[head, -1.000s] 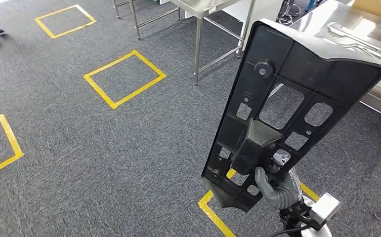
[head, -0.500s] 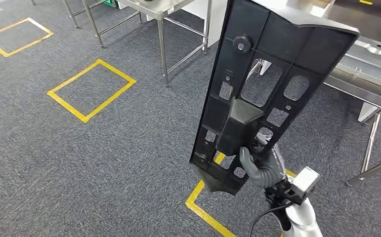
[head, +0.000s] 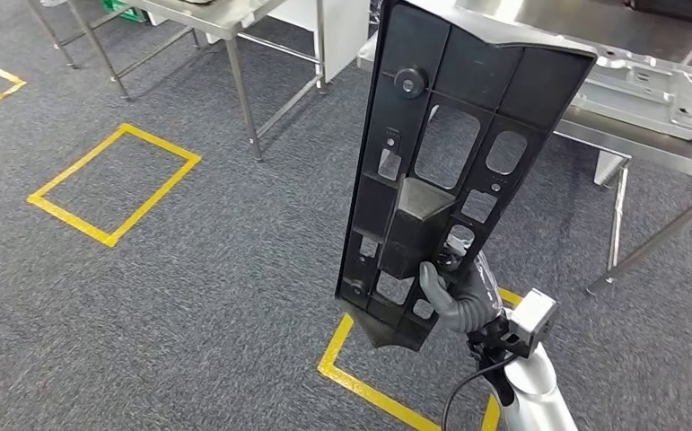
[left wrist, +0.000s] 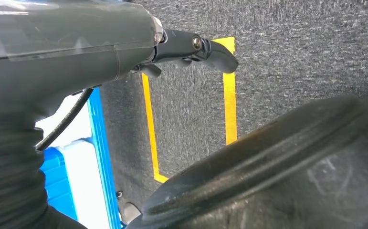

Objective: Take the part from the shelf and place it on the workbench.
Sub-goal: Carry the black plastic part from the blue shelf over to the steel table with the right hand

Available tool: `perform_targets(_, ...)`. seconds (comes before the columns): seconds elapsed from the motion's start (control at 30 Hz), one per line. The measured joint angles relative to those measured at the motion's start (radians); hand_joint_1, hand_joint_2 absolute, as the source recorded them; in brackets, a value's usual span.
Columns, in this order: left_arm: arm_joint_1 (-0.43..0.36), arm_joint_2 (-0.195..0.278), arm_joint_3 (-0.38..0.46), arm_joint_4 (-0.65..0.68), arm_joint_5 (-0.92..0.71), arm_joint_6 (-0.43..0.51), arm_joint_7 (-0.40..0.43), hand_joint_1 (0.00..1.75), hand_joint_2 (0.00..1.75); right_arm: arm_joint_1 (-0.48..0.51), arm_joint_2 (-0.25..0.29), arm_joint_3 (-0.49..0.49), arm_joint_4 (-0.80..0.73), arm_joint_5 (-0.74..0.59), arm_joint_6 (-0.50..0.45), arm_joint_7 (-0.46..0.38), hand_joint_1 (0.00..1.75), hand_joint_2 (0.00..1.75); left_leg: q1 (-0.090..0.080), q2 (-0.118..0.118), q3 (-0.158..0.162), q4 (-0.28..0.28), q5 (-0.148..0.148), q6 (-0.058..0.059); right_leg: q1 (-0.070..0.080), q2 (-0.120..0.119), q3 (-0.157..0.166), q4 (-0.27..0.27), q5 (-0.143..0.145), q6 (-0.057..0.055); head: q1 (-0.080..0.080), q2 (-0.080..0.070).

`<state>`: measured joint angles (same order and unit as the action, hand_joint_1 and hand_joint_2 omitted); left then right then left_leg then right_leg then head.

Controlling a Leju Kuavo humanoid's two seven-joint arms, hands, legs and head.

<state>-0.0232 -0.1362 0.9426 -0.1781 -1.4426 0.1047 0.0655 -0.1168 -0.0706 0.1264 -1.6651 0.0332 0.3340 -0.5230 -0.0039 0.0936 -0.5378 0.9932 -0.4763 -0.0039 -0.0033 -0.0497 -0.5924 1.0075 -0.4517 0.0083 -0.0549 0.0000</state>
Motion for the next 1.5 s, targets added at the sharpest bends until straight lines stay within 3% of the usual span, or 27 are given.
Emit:
perform_targets(0.03, 0.001, 0.0, 0.002, 0.0, 0.001, 0.001, -0.003, 0.0, 1.75, -0.002, 0.0, 0.0, 0.005, 0.0, 0.004, 0.0, 1.75, 1.75, 0.001, 0.003, 0.001, 0.0, -0.003, -0.007, -0.002, 0.011, 0.0, -0.001, 0.001, -0.006, 0.0, 0.0)
perform_targets(0.1, 0.002, 0.0, 0.006, 0.0, 0.004, 0.005, -0.015, 0.0, 1.75, -0.007, 0.0, 0.001, 0.014, -0.002, 0.01, 0.0, 1.75, 1.75, 0.004, -0.028, -0.012, 0.036, -0.03, -0.019, -0.008, 0.032, 0.003, -0.007, 0.006, -0.017, 0.0, 0.0)
perform_targets(0.17, -0.001, 0.0, 0.01, 0.0, 0.009, 0.011, -0.033, 0.0, 1.75, -0.016, 0.0, 0.005, 0.023, -0.003, 0.014, 0.0, 1.75, 1.75, 0.008, -0.076, -0.066, 0.152, -0.09, -0.026, -0.01, 0.052, 0.004, -0.009, 0.008, -0.025, 0.0, 0.0)
perform_targets(0.2, -0.002, 0.0, 0.012, 0.0, 0.01, 0.014, -0.04, 0.0, 1.75, -0.02, 0.0, 0.006, 0.027, -0.003, 0.017, 0.0, 1.75, 1.75, 0.008, -0.086, -0.103, 0.225, -0.119, -0.028, -0.009, 0.063, 0.004, -0.009, 0.009, -0.027, 0.0, 0.0)
perform_targets(0.27, -0.004, 0.0, 0.014, 0.0, 0.012, 0.02, -0.052, 0.0, 1.75, -0.022, 0.0, 0.007, 0.03, -0.003, 0.022, 0.002, 1.75, 1.75, 0.007, -0.091, -0.146, 0.301, -0.128, -0.028, -0.007, 0.09, 0.005, -0.008, 0.008, -0.028, 0.0, 0.0)
perform_targets(0.3, -0.004, 0.0, 0.015, 0.0, 0.014, 0.022, -0.056, 0.0, 1.75, -0.022, 0.0, 0.007, 0.03, -0.003, 0.024, 0.002, 1.75, 1.75, 0.007, -0.094, -0.141, 0.282, -0.104, -0.026, -0.007, 0.105, 0.007, -0.007, 0.008, -0.028, 0.0, 0.0)
perform_targets(0.4, -0.002, 0.001, 0.016, 0.0, 0.018, 0.026, -0.062, 0.0, 1.75, -0.025, 0.0, 0.007, 0.029, -0.003, 0.025, 0.003, 1.75, 1.75, 0.009, -0.142, -0.057, 0.08, 0.001, -0.012, -0.006, 0.147, 0.011, -0.003, 0.006, -0.023, 0.0, 0.0)
perform_targets(0.47, -0.004, 0.001, 0.017, 0.0, 0.02, 0.026, -0.062, 0.0, 1.75, -0.029, -0.001, 0.006, 0.028, -0.002, 0.024, 0.004, 1.75, 1.75, 0.009, -0.17, -0.028, 0.014, 0.017, -0.001, -0.008, 0.169, 0.006, -0.002, 0.006, -0.012, 0.0, 0.0)
perform_targets(0.53, -0.004, 0.001, 0.017, 0.0, 0.021, 0.024, -0.062, 0.0, 1.75, -0.032, -0.003, 0.005, 0.027, -0.002, 0.024, 0.004, 1.75, 1.75, 0.007, -0.159, -0.025, 0.01, 0.017, 0.01, -0.01, 0.191, 0.0, -0.006, 0.011, 0.003, 0.0, 0.0)
perform_targets(0.57, -0.004, -0.001, 0.018, 0.0, 0.022, 0.024, -0.06, 0.0, 1.75, -0.034, -0.006, 0.005, 0.027, -0.003, 0.025, 0.004, 1.75, 1.75, 0.009, -0.148, -0.023, 0.005, 0.02, 0.017, -0.01, 0.189, -0.002, -0.004, 0.01, 0.01, 0.0, 0.0)
perform_targets(0.63, 0.0, -0.005, 0.021, 0.0, 0.03, 0.025, -0.057, 0.0, 1.75, -0.046, -0.011, 0.006, 0.029, -0.006, 0.027, 0.003, 1.75, 1.75, 0.014, -0.122, -0.02, -0.006, 0.026, 0.03, -0.007, 0.14, -0.026, 0.046, -0.023, 0.02, 0.0, 0.0)
perform_targets(0.7, 0.005, -0.008, 0.029, 0.0, 0.039, 0.027, -0.055, 0.0, 1.75, -0.066, -0.013, 0.009, 0.034, -0.01, 0.028, 0.002, 1.75, 1.75, 0.011, -0.095, -0.021, -0.009, 0.026, 0.036, -0.009, 0.075, -0.089, 0.174, -0.09, 0.027, 0.0, 0.0)
perform_targets(0.77, 0.008, -0.009, 0.035, 0.0, 0.041, 0.027, -0.051, 0.0, 1.75, -0.079, -0.013, 0.012, 0.041, -0.013, 0.028, 0.002, 1.75, 1.75, 0.008, -0.07, -0.022, -0.007, 0.024, 0.038, -0.012, 0.056, -0.139, 0.276, -0.123, 0.033, 0.0, 0.0)
perform_targets(0.8, 0.008, -0.009, 0.036, 0.0, 0.041, 0.026, -0.05, 0.0, 1.75, -0.083, -0.014, 0.014, 0.045, -0.014, 0.028, 0.002, 1.75, 1.75, 0.007, -0.059, -0.022, -0.006, 0.022, 0.037, -0.013, 0.053, -0.135, 0.272, -0.11, 0.034, 0.0, 0.0)
perform_targets(0.83, 0.009, -0.01, 0.037, 0.0, 0.041, 0.025, -0.049, 0.0, 1.75, -0.088, -0.015, 0.015, 0.049, -0.014, 0.028, 0.002, 1.75, 1.75, 0.007, -0.048, -0.021, -0.005, 0.021, 0.036, -0.013, 0.048, -0.112, 0.229, -0.082, 0.033, 0.0, 0.0)
perform_targets(0.9, 0.011, -0.011, 0.037, 0.0, 0.041, 0.024, -0.047, 0.0, 1.75, -0.098, -0.019, 0.017, 0.052, -0.014, 0.027, 0.002, 1.75, 1.75, 0.003, -0.03, -0.016, -0.003, 0.016, 0.032, -0.007, 0.014, -0.03, 0.082, -0.023, 0.024, 0.0, 0.0)
perform_targets(0.97, 0.013, -0.012, 0.037, 0.0, 0.04, 0.024, -0.046, 0.0, 1.75, -0.105, -0.023, 0.02, 0.053, -0.015, 0.025, 0.003, 1.75, 1.75, -0.002, -0.017, -0.012, 0.0, 0.011, 0.023, 0.0, -0.011, 0.013, -0.003, -0.001, 0.011, 0.0, 0.0)
perform_targets(1.07, 0.015, -0.012, 0.038, 0.0, 0.04, 0.023, -0.045, 0.0, 1.75, -0.106, -0.03, 0.024, 0.054, -0.013, 0.02, 0.007, 1.75, 1.75, -0.003, 0.002, -0.007, -0.001, 0.004, 0.008, 0.0, 0.012, 0.014, -0.015, 0.002, -0.003, 0.0, 0.0)
perform_targets(1.1, 0.015, -0.011, 0.038, 0.0, 0.04, 0.024, -0.047, 0.0, 1.75, -0.106, -0.031, 0.026, 0.054, -0.011, 0.016, 0.009, 1.75, 1.75, -0.002, -0.01, -0.01, 0.01, -0.006, 0.003, -0.004, 0.022, 0.016, -0.019, 0.006, -0.009, 0.0, 0.0)
perform_targets(1.17, 0.011, -0.011, 0.039, 0.0, 0.04, 0.022, -0.051, 0.0, 1.75, -0.107, -0.033, 0.032, 0.053, -0.006, 0.007, 0.015, 1.75, 1.75, 0.002, -0.055, -0.046, 0.093, -0.057, -0.008, -0.011, 0.042, 0.02, -0.025, 0.012, -0.018, 0.0, 0.0)
perform_targets(1.23, 0.003, -0.01, 0.04, 0.0, 0.039, 0.018, -0.053, 0.0, 1.75, -0.105, -0.033, 0.039, 0.053, 0.0, -0.004, 0.026, 1.75, 1.75, 0.005, -0.087, -0.112, 0.233, -0.119, -0.014, -0.01, 0.064, 0.018, -0.025, 0.012, -0.021, 0.0, 0.0)
perform_targets(1.27, 0.0, -0.01, 0.04, 0.0, 0.038, 0.016, -0.053, 0.0, 1.75, -0.102, -0.033, 0.041, 0.053, 0.003, -0.008, 0.031, 1.75, 1.75, 0.006, -0.091, -0.136, 0.28, -0.129, -0.016, -0.01, 0.077, 0.018, -0.023, 0.012, -0.022, 0.0, 0.0)
perform_targets(1.3, -0.001, -0.01, 0.04, 0.0, 0.037, 0.013, -0.053, 0.0, 1.75, -0.1, -0.033, 0.044, 0.053, 0.005, -0.011, 0.035, 1.75, 1.75, 0.006, -0.093, -0.143, 0.29, -0.119, -0.018, -0.01, 0.089, 0.018, -0.021, 0.011, -0.021, 0.0, 0.0)
perform_targets(1.33, -0.002, -0.01, 0.04, 0.0, 0.036, 0.011, -0.052, 0.0, 1.75, -0.098, -0.033, 0.046, 0.052, 0.007, -0.013, 0.038, 1.75, 1.75, 0.007, -0.094, -0.131, 0.256, -0.088, -0.018, -0.011, 0.101, 0.019, -0.018, 0.009, -0.02, 0.0, 0.0)
perform_targets(1.4, -0.001, -0.009, 0.04, 0.0, 0.034, 0.01, -0.052, 0.0, 1.75, -0.097, -0.034, 0.049, 0.052, 0.011, -0.018, 0.041, 1.75, 1.75, 0.01, -0.102, -0.074, 0.121, -0.015, -0.016, -0.012, 0.12, 0.02, -0.009, 0.002, -0.014, 0.0, 0.0)
perform_targets(1.43, 0.0, -0.009, 0.04, 0.0, 0.034, 0.01, -0.052, 0.0, 1.75, -0.097, -0.034, 0.05, 0.052, 0.014, -0.021, 0.042, 1.75, 1.75, 0.01, -0.109, -0.05, 0.065, 0.006, -0.01, -0.011, 0.128, 0.019, -0.004, -0.001, -0.009, 0.0, 0.0)
perform_targets(1.5, 0.001, -0.01, 0.04, 0.0, 0.035, 0.01, -0.052, 0.0, 1.75, -0.098, -0.035, 0.05, 0.052, 0.019, -0.025, 0.045, 1.75, 1.75, 0.008, -0.117, -0.034, 0.024, 0.01, 0.004, -0.009, 0.136, 0.014, 0.001, -0.004, 0.003, 0.0, 0.0)
